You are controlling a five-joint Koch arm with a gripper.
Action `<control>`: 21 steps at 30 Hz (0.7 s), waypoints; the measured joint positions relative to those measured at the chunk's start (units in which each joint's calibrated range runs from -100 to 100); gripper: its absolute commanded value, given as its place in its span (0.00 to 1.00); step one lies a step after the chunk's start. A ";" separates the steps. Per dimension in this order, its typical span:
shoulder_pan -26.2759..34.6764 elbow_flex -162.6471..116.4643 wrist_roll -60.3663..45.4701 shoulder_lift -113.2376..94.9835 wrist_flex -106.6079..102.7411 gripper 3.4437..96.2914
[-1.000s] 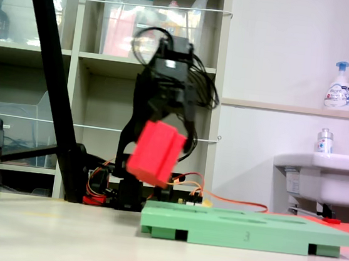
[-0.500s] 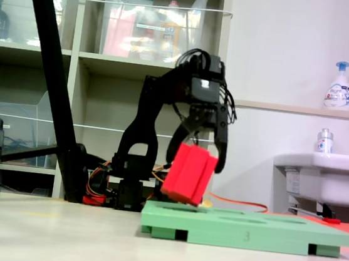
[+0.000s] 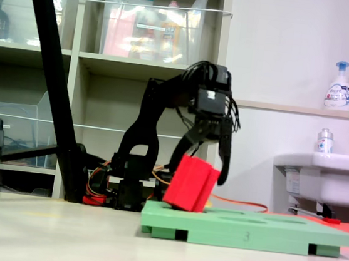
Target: Put the cross columnar block into the corresponding hole
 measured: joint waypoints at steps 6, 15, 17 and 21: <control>0.20 0.00 0.34 2.74 0.00 0.34; 0.44 1.47 0.39 6.84 -0.78 0.53; 0.44 1.76 0.39 7.80 -0.98 0.60; 0.39 1.67 0.39 9.99 -0.98 0.80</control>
